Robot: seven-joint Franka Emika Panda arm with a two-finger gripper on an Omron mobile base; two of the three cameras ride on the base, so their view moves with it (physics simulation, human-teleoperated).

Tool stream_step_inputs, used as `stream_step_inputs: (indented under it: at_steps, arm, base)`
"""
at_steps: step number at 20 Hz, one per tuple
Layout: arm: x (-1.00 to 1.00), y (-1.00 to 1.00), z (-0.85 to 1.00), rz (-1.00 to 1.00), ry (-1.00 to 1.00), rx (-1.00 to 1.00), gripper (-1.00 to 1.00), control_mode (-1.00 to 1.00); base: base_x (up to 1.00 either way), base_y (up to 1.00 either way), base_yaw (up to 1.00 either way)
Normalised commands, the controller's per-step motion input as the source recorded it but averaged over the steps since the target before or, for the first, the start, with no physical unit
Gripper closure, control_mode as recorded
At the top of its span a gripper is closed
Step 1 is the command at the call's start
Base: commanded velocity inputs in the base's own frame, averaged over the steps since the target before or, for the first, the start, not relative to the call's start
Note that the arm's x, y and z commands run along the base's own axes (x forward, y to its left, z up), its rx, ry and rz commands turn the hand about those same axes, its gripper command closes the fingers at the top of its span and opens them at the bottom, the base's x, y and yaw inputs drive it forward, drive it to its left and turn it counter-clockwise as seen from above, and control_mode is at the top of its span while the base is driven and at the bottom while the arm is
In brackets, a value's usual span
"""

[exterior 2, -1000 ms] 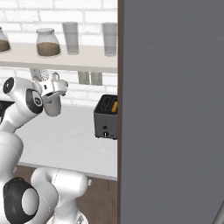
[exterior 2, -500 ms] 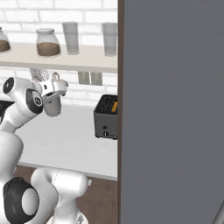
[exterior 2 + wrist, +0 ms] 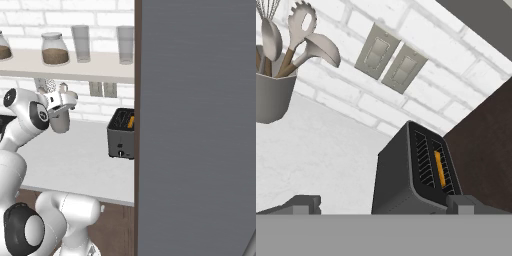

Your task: Start the toaster. Once the lever pops up, take the bread to the plate on the dining counter.

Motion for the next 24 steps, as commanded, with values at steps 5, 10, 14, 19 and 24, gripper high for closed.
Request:
stream_step_inputs:
  at_steps: [5, 10, 14, 19, 24]
  arm:
    - [0.00, 0.00, 0.00, 0.00, 0.00, 0.00, -1.00, -1.00]
    - [0.00, 0.00, 0.00, 0.00, 0.00, 0.00, -1.00, -1.00]
    - [0.00, 0.00, 0.00, 0.00, 0.00, 0.00, -1.00, -1.00]
    - [0.00, 0.00, 0.00, 0.00, 0.00, 0.00, -1.00, -1.00]
    - [0.00, 0.00, 0.00, 0.00, 0.00, 0.00, -1.00, -1.00]
  base:
    - [0.00, 0.00, 0.00]
    - [0.00, 0.00, 0.00]
    - [0.00, 0.00, 0.00]
    - [0.00, 0.00, 0.00]
    - [0.00, 0.00, 0.00]
